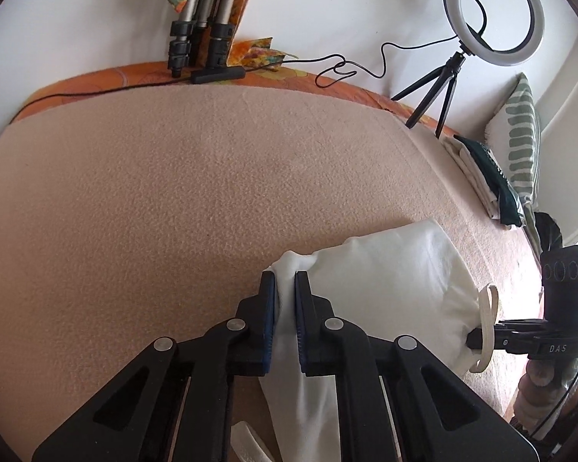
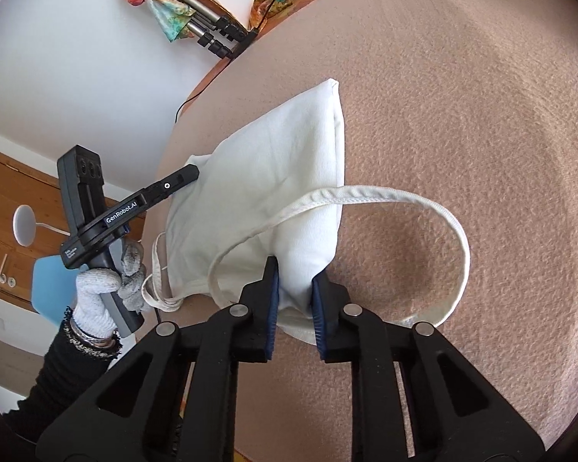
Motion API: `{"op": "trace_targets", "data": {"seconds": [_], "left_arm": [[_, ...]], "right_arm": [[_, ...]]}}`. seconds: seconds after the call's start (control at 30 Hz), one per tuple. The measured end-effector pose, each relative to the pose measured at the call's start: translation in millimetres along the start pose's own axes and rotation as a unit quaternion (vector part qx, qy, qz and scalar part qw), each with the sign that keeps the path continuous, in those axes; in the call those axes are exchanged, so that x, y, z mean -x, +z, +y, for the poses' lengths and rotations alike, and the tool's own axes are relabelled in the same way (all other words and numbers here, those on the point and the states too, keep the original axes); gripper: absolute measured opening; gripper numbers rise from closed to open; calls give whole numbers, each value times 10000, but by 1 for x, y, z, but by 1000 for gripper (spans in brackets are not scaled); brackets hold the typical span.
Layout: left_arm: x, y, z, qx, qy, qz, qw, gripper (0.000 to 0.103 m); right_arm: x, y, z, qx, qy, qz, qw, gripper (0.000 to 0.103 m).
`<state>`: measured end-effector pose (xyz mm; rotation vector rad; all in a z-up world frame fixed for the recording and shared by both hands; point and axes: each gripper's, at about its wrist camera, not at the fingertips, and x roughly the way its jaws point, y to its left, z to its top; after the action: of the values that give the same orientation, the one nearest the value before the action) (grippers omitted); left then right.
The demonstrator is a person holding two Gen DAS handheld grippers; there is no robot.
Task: Fold small clothes
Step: 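Grasp the folded camisole edge with the left tool beside the right tool, then carry the folded camisole with both tools over to the stack of folded clothes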
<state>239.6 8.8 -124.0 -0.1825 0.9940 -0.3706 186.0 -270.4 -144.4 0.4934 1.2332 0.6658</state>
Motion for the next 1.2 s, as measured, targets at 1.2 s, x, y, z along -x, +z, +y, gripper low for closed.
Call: {"op": "trace_targets", "data": {"seconds": [1.2], "left_arm": [[77,41,-155,-1505,99,-1495,9772,7]], "right_arm": [[123,-11,52,1782,-1498,-1420,9621,11]]}}
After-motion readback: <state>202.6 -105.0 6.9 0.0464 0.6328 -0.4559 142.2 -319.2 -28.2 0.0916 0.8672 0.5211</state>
